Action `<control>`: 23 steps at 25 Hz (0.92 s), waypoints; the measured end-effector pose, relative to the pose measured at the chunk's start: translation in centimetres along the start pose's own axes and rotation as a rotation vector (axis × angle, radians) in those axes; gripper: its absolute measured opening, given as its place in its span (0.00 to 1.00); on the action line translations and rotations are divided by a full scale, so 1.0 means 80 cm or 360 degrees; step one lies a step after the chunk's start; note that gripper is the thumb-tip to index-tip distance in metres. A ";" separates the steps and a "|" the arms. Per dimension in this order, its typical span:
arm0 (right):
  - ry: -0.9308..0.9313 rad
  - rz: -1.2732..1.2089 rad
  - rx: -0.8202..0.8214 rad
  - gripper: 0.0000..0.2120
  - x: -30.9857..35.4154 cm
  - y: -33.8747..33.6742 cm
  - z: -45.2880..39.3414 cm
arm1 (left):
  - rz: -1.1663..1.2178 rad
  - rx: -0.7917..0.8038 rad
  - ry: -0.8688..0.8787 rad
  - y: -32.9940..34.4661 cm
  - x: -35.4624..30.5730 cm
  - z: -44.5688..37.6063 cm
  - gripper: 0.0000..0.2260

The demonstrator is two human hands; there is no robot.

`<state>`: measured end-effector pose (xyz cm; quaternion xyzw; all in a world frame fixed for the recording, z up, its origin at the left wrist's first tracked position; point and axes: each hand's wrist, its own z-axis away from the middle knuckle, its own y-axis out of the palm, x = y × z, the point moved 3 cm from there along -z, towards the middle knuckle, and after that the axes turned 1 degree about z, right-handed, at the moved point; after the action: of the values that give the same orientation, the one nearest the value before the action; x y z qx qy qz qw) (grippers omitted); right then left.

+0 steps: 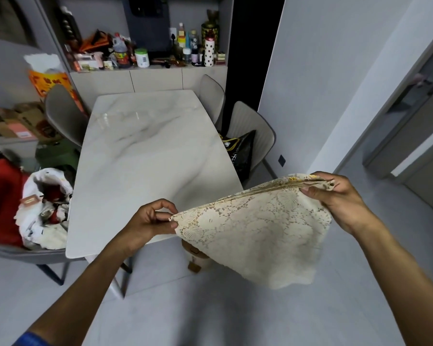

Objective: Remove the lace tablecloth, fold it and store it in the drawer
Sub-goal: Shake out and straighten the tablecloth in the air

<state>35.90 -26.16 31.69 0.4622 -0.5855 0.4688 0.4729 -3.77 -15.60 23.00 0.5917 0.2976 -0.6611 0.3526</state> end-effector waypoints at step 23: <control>0.0334 -0.0284 -0.0796 0.03 0.009 0.057 0.008 | -0.1508 -0.0140 0.0314 0.142 0.016 0.047 0.44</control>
<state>31.26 -26.24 31.79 0.3299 -0.5879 0.3116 0.6697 3.35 -25.32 22.49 0.4355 0.5940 -0.6764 0.0074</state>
